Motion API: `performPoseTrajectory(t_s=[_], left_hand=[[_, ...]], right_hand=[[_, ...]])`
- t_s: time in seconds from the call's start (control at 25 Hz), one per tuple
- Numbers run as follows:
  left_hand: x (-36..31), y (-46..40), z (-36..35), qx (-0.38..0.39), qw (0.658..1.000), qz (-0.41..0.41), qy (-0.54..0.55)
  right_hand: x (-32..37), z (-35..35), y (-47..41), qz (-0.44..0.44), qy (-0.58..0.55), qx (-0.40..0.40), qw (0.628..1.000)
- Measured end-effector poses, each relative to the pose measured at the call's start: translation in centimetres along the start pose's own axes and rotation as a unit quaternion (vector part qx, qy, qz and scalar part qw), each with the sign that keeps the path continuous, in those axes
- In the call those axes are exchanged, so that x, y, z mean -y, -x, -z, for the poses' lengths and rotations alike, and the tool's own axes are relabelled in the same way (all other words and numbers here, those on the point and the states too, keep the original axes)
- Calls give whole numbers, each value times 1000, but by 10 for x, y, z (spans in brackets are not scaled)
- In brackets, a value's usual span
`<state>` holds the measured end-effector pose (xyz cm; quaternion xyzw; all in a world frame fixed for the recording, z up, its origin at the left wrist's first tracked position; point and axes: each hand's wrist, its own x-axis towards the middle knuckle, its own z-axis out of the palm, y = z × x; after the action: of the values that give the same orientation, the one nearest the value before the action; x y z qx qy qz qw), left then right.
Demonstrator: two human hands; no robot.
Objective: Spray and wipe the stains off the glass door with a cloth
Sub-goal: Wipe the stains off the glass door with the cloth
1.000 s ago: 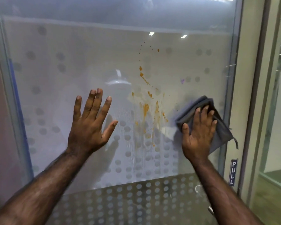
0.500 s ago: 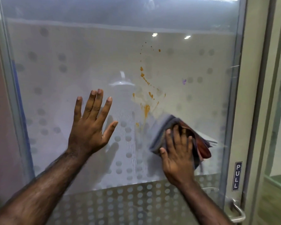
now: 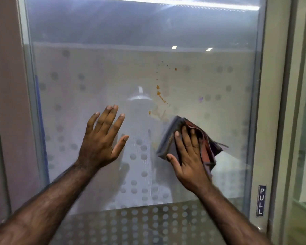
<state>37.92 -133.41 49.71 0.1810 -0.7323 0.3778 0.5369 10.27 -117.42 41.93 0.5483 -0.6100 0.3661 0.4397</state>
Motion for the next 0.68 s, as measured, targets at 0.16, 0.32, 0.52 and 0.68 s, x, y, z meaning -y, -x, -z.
performPoseTrajectory(t_s=[0.16, 0.32, 0.52, 0.68], left_hand=[[36, -21, 10, -9, 998, 58, -32], [39, -24, 5, 11, 996, 79, -32], [42, -24, 7, 11, 997, 72, -20], [41, -22, 7, 14, 997, 72, -17]], right_hand=[[-67, 32, -47, -132, 55, -58, 988], [-43, 35, -114, -137, 77, -101, 982], [44, -13, -48, 54, 63, -37, 996], [-1, -6, -7, -12, 74, -54, 996]])
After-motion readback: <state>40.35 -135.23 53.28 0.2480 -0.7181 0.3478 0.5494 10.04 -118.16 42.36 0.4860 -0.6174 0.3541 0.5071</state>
